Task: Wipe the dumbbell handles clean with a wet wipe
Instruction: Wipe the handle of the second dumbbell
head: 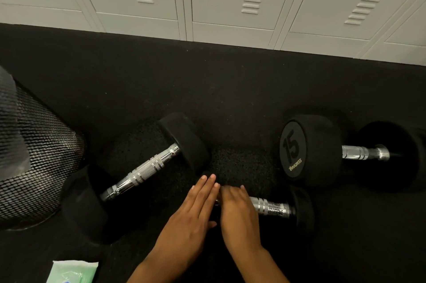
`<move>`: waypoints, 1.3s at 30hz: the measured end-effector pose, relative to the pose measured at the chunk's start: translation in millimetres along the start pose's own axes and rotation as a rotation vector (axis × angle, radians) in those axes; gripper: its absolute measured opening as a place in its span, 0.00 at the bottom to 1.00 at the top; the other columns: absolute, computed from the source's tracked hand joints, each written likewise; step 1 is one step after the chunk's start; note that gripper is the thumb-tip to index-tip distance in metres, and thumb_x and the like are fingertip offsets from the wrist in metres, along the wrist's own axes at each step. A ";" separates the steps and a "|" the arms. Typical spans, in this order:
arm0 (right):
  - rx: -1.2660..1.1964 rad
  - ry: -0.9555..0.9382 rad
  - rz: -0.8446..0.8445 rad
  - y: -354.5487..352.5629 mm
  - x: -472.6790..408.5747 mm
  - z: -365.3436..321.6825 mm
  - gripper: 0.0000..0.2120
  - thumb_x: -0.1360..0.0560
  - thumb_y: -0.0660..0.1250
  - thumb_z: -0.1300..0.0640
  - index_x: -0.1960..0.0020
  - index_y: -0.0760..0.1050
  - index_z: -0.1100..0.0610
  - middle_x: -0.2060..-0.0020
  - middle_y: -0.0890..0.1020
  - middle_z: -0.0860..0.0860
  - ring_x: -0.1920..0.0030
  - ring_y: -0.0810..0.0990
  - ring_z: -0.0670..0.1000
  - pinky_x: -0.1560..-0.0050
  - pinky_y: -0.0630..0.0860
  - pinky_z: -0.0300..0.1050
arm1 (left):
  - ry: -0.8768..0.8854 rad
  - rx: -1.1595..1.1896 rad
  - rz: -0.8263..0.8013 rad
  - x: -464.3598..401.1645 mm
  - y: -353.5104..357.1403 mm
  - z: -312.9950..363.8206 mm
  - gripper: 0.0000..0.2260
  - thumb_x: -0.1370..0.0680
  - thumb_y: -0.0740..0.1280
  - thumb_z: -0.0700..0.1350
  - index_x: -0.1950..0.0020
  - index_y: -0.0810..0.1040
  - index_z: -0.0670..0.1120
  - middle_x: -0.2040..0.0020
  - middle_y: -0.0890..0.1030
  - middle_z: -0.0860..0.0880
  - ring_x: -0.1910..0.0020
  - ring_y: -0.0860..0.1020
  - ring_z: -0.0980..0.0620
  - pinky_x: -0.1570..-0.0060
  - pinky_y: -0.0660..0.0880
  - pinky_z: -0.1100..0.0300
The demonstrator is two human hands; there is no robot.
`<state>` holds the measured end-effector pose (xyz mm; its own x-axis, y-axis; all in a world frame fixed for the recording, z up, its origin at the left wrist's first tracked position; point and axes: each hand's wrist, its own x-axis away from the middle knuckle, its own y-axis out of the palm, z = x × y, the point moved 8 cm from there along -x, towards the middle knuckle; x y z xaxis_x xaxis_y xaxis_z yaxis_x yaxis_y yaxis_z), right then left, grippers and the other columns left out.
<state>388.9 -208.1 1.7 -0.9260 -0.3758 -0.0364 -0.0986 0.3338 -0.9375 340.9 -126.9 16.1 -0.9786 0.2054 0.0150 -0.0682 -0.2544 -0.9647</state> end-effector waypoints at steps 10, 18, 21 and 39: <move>-0.023 -0.026 -0.093 -4.2 -7.7 5.0 0.11 0.24 0.59 0.54 0.51 0.79 0.55 0.50 0.79 0.49 0.51 0.77 0.49 0.53 0.76 0.43 | -0.001 0.083 0.015 0.7 -2.3 -1.1 0.54 0.38 0.78 0.51 0.23 0.46 0.47 0.23 0.50 0.51 0.25 0.52 0.52 0.29 0.40 0.58; -0.103 -0.139 0.024 -9.5 13.5 0.9 0.14 0.27 0.59 0.55 0.48 0.81 0.57 0.51 0.82 0.49 0.47 0.80 0.47 0.44 0.74 0.41 | 0.016 0.151 0.073 -2.0 -8.7 -1.5 0.48 0.43 0.81 0.50 0.29 0.62 0.46 0.26 0.60 0.53 0.28 0.59 0.54 0.37 0.64 0.64; -0.063 -0.026 -0.110 -6.5 -1.7 2.2 0.05 0.29 0.65 0.57 0.55 0.78 0.52 0.59 0.81 0.46 0.57 0.80 0.46 0.59 0.75 0.39 | -0.002 0.168 0.075 -2.5 -7.0 -1.8 0.49 0.43 0.81 0.48 0.28 0.61 0.46 0.27 0.61 0.51 0.27 0.58 0.53 0.31 0.55 0.64; -0.073 -0.068 -0.516 -3.7 -32.8 9.2 0.11 0.21 0.56 0.55 0.53 0.75 0.55 0.56 0.80 0.55 0.56 0.78 0.56 0.59 0.71 0.46 | -0.069 0.241 0.055 -6.1 -7.1 -5.9 0.49 0.44 0.82 0.46 0.28 0.61 0.50 0.24 0.47 0.61 0.26 0.51 0.60 0.36 0.54 0.74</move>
<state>423.0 -205.0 3.2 -0.7248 -0.5615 0.3993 -0.5630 0.1485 -0.8130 348.5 -120.8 21.3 -0.9925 0.1222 -0.0099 -0.0508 -0.4830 -0.8741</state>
